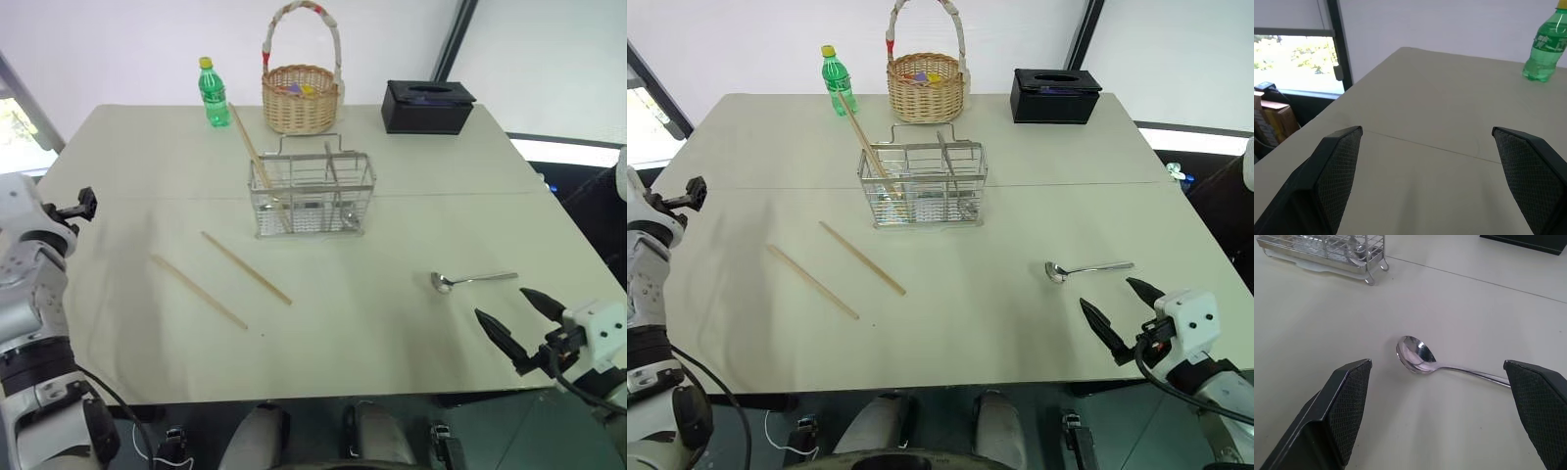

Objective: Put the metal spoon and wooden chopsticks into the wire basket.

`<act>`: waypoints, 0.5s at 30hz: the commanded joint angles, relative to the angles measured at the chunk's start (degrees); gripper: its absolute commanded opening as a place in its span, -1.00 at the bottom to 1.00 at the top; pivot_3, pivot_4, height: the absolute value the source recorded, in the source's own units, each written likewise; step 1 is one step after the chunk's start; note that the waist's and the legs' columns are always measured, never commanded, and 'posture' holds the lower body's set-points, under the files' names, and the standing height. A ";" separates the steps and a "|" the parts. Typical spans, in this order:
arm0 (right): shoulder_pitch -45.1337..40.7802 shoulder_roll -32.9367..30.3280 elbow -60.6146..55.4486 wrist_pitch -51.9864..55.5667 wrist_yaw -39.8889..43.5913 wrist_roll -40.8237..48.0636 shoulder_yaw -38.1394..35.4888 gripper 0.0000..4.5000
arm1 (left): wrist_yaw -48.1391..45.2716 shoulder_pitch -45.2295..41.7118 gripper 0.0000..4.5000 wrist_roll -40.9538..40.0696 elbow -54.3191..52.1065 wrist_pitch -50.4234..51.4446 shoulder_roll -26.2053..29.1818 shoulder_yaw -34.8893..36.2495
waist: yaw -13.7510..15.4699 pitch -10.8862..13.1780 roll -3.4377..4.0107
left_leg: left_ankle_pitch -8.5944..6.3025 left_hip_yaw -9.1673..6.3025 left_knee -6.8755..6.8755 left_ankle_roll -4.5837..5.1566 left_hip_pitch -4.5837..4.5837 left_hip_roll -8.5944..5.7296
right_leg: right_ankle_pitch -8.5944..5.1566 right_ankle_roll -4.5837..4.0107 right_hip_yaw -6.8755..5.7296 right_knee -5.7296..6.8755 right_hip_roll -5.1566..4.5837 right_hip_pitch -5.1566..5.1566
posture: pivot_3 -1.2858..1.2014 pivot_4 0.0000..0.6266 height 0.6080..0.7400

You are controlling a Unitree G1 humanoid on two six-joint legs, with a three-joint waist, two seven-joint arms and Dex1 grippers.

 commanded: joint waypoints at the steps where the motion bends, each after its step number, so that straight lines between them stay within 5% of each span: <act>1: -0.39 -0.07 -0.27 -1.11 0.19 -0.20 0.01 1.00 | -0.18 -0.60 0.99 0.07 -1.05 -1.04 1.32 0.68 | 0.03 0.00 0.01 | 0.00 0.00 0.00 0.00 0.00 0.00 | 0.00 0.01 0.00 0.01 0.00 0.00 | 0.03 -0.52 -0.19; 15: -1.12 -1.53 1.01 -1.02 1.31 -0.58 -0.92 1.00 | -0.40 -0.34 0.99 0.03 -2.17 -1.08 0.79 0.17 | -0.03 -0.01 -0.01 | 0.01 0.00 0.01 0.02 0.01 -0.01 | 0.05 0.09 0.00 0.05 0.00 -0.01 | 0.03 -0.52 -0.19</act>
